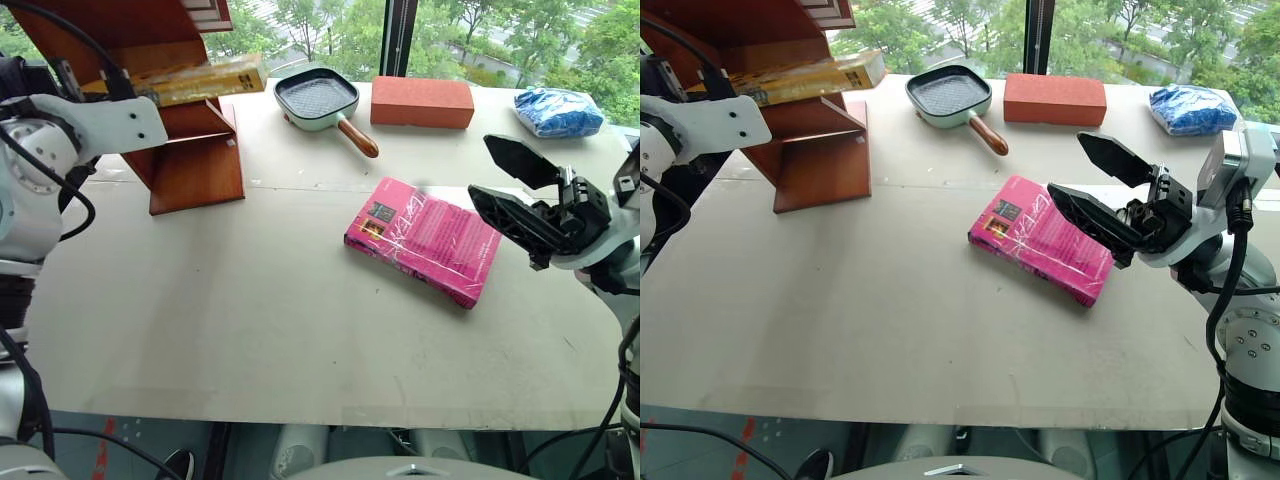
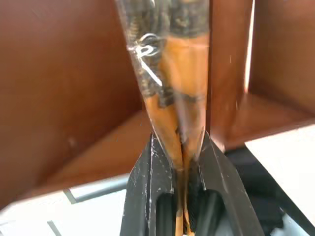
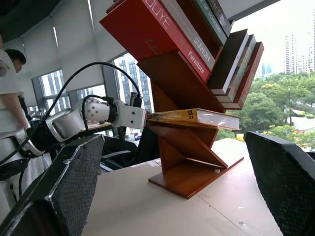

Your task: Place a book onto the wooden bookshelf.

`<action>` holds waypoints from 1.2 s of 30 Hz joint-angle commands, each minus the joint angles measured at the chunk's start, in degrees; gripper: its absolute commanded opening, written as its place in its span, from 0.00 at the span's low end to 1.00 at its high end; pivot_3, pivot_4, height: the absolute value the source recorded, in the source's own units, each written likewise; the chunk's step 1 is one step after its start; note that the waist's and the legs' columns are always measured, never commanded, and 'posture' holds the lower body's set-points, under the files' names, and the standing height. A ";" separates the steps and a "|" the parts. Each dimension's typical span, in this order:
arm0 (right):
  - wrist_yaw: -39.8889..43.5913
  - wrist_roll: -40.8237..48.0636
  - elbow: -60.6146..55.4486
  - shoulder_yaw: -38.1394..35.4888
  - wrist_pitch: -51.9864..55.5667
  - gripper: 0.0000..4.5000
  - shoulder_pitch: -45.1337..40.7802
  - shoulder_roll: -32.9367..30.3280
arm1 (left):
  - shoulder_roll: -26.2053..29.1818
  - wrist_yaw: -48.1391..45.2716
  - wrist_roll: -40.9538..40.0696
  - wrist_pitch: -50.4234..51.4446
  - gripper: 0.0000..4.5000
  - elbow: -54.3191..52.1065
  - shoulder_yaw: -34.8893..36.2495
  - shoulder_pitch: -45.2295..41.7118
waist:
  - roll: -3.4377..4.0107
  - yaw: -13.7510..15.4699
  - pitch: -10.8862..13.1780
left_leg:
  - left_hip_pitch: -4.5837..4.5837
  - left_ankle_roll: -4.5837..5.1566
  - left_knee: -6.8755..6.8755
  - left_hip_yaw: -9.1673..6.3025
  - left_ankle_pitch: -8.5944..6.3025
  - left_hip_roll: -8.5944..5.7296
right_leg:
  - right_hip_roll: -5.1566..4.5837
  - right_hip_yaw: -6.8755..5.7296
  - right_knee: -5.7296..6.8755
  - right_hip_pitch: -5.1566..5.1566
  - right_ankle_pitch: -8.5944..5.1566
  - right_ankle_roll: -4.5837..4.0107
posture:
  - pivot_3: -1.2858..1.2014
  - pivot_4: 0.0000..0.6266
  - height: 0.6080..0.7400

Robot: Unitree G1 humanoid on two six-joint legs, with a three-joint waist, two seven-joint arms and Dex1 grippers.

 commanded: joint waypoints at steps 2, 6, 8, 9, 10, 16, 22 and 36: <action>-0.17 0.60 -0.40 0.19 0.02 1.00 -1.75 0.38 | 2.20 -2.00 1.04 3.64 0.01 -1.28 2.52 1.84 | 0.00 -0.35 0.00 | 0.03 0.00 0.00 0.01 0.00 -0.01 | -0.01 0.16 0.18 -0.08 0.00 0.00 | 0.52 0.24 1.00; -0.45 -0.03 -0.97 0.43 -0.12 1.00 -1.05 0.67 | 2.30 -4.30 1.28 5.34 0.01 -1.27 1.92 2.17 | 0.00 -1.02 0.00 | 0.05 0.00 0.04 0.05 0.00 -0.02 | -0.01 0.25 0.44 -0.20 0.00 0.00 | 0.52 0.24 1.00; -0.59 -0.08 -1.15 0.29 -0.20 1.00 -0.71 0.81 | 2.06 -5.23 1.33 6.49 0.17 -1.43 1.94 2.47 | 0.00 -1.38 0.00 | 0.09 0.01 0.05 0.15 0.00 -0.01 | 0.00 0.27 0.50 -0.20 -0.01 0.00 | 0.52 0.24 1.00; -0.55 -0.16 -1.15 0.21 -0.27 1.00 -0.52 0.85 | 1.91 -5.41 1.37 6.86 0.23 -1.65 1.97 2.42 | 0.00 -1.50 0.00 | 0.13 0.01 0.04 0.22 0.00 -0.01 | 0.00 0.30 0.53 -0.20 -0.01 0.00 | 0.52 0.24 1.00; -0.42 -0.27 -1.09 0.15 -0.33 1.00 -0.36 0.88 | 1.74 -5.49 1.43 7.27 0.33 -1.98 2.02 2.26 | 0.00 -1.53 0.00 | 0.16 0.01 0.05 0.31 0.00 0.00 | 0.00 0.33 0.58 -0.21 -0.01 0.00 | 0.52 0.24 1.00; 0.93 -1.47 0.37 0.34 -0.64 1.00 -0.36 1.19 | -0.91 -7.74 -0.27 13.21 0.96 -7.32 3.93 -0.05 | -0.01 -1.34 -0.01 | 0.14 0.01 0.14 0.36 0.01 0.04 | 0.05 0.39 0.70 -0.29 -0.01 -0.01 | 0.52 0.24 1.00; 3.35 -2.00 2.89 1.17 -0.01 1.00 -1.25 1.11 | -0.58 -8.84 -1.33 19.19 0.99 -13.74 7.67 0.03 | -0.08 -1.44 0.01 | 0.11 0.01 0.19 0.44 0.01 0.04 | 0.04 0.46 0.67 -0.29 0.00 0.00 | 0.52 0.24 1.00; 8.62 -10.32 7.65 3.75 -0.77 1.00 4.03 -0.51 | -42.79 -9.71 -32.25 50.84 0.99 -45.46 14.47 12.32 | 0.10 -1.64 -0.16 | 0.20 0.04 0.74 0.48 -0.01 0.12 | 0.08 0.85 0.79 -0.15 0.03 0.05 | 0.52 0.24 1.00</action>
